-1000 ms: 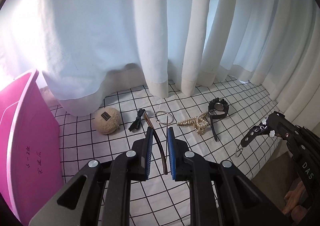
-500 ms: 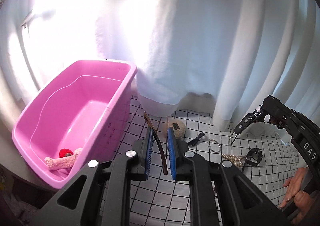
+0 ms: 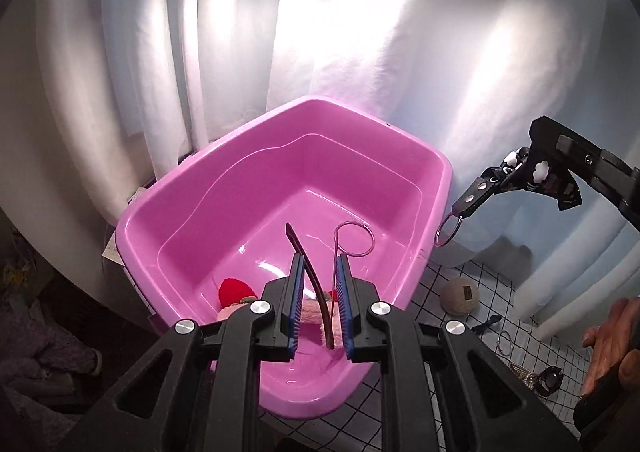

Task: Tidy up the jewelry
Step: 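Carry the brown clip with left tool while right tool carries the hair ties to the tub, then open left tool inside the tub while right tool releases the hair ties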

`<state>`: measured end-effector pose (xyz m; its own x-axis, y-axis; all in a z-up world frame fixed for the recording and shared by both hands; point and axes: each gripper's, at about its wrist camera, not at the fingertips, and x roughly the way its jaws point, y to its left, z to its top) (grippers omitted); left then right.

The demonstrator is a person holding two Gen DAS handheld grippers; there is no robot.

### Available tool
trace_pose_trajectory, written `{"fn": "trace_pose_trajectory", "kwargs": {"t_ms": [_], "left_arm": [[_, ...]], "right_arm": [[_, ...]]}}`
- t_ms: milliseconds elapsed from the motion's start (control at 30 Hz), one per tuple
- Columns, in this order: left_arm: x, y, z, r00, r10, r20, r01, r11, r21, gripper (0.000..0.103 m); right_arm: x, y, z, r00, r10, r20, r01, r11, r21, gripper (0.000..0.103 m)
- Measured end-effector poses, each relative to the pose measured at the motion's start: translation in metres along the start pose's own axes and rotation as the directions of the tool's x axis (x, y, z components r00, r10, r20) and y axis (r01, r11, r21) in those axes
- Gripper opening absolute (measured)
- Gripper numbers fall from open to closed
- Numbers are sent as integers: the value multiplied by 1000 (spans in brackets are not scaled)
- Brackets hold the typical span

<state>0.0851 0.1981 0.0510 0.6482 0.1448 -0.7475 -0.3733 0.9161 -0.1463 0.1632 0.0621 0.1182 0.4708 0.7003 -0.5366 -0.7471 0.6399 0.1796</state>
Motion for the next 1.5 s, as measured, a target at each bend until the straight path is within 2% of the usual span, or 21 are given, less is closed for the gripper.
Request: {"fn": "trace_pose_trajectory", "kwargs": {"t_ms": [100,200,367,533,567,600,667,700,733,800,867,933,1233,1367,1500], "left_arm": [[15,19,6,999,35,-24,-36,998,-43,17],[36,33,13,996,44,-80,-51,995,-86,17],[63,51,20,985,65,-160,-87,987,-135,18],[88,64,23,967,49,-250,-95,980,-176,20],[92,66,23,963,46,-266,-97,979,-179,20],[95,67,22,959,47,-280,-100,979,-178,21],[99,67,20,954,54,-294,-108,979,-173,22],[100,67,19,953,57,-297,-111,980,-168,23],[100,67,20,952,58,-299,-110,981,-161,26],[97,63,21,954,69,-293,-114,984,-139,40],[92,63,22,958,88,-274,-129,983,-134,85],[85,64,22,965,82,-249,-120,982,-144,87],[70,58,20,969,94,-230,-120,988,-100,90],[63,54,18,972,100,-212,-119,990,-80,91],[51,49,16,978,102,-182,-113,992,-50,92]], "right_arm": [[40,2,13,995,49,-85,-52,998,-23,5],[83,3,21,975,91,-201,-95,995,-12,5],[146,-4,19,912,117,-394,-109,993,43,5],[190,-13,13,850,81,-521,-51,996,70,5],[195,-18,13,844,71,-532,-33,996,81,9],[197,-20,14,845,55,-533,-11,996,86,16],[199,-21,19,859,37,-511,7,996,84,55],[198,-22,22,866,29,-500,15,996,83,58],[198,-22,24,870,18,-493,26,996,82,58],[197,-26,29,872,11,-489,33,996,81,58],[194,-27,28,872,3,-490,40,996,78,58],[193,-28,26,870,0,-494,46,996,82,58],[187,-30,16,866,-4,-500,65,992,104,58],[176,-33,17,878,2,-479,67,989,128,58],[152,-41,14,901,12,-434,73,981,178,59]]}}
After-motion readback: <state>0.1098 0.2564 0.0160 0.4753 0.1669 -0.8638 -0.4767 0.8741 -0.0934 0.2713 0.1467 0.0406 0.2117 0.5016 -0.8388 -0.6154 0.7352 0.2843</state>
